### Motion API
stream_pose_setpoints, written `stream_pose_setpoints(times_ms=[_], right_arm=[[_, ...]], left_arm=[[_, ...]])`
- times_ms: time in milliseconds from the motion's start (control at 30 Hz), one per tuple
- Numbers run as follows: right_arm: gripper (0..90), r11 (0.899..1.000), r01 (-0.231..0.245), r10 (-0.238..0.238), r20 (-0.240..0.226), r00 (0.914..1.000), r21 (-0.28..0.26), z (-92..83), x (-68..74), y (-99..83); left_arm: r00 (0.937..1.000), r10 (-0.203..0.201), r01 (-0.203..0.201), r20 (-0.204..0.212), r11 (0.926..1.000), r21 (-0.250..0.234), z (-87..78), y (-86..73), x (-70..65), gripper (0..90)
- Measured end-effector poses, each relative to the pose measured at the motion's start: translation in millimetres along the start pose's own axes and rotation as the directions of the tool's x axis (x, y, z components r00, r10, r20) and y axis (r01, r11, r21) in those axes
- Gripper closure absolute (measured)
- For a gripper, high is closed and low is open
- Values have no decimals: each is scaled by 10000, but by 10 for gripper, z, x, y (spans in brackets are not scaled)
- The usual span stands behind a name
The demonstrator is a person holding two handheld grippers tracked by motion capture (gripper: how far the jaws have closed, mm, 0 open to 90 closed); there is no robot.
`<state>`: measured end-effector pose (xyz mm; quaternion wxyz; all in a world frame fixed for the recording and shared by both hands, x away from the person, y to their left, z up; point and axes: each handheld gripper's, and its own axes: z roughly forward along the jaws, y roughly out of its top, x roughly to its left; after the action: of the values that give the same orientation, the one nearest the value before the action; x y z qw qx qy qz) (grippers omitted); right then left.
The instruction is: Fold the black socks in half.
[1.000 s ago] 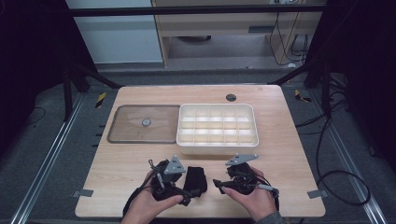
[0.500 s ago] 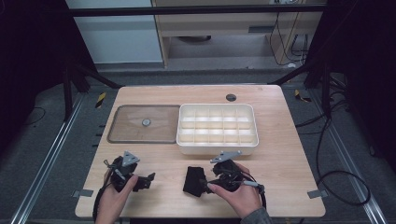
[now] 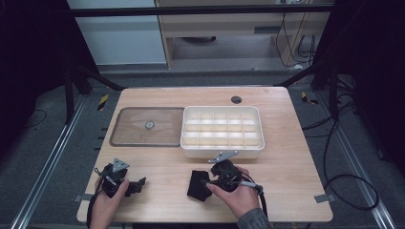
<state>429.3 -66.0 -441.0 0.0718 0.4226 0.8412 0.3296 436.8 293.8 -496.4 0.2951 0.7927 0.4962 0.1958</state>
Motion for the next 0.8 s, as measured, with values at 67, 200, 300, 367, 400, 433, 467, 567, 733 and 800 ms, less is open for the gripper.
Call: stream_pose_setpoints(times_ms=[67,200,300,367,400,433,467,567,733,800], right_arm=[[344,9998,-180,180,-256,9995,-9,23,-5,18],[338,9998,-155,160,-322,9994,150,70,-7,43],[332,9997,-178,183,-312,9993,160,105,-10,45],[327,9998,-131,136,-301,9995,173,119,2,45],[327,9997,-151,157,-297,9994,207,122,13,46],[327,9996,-154,159,-237,9996,246,139,26,43],[327,9996,-154,159,-237,9996,246,139,26,43],[327,9994,-122,130,-246,9996,332,178,45,27],[322,9984,-100,114,-262,9996,554,236,77,21],[319,9980,-131,147,-254,9996,623,265,79,17]], left_arm=[[10000,-72,72,46,10000,49,28,-10,2,42],[10000,-10,9,57,9999,123,54,-13,2,27],[10000,-34,33,40,10000,20,58,-29,10,20],[10000,13,-12,42,10000,-90,63,-43,10,9],[10000,53,-53,30,9999,-99,62,-47,11,4],[10000,-4,5,34,9998,-196,66,-56,4,0],[10000,-4,5,34,9998,-196,66,-56,4,0],[10000,9,-8,34,9996,-271,68,-65,4,0],[10000,-13,13,-10,9995,-327,70,-70,1,0],[10000,19,-20,-25,9993,-360,70,-72,2,0]])
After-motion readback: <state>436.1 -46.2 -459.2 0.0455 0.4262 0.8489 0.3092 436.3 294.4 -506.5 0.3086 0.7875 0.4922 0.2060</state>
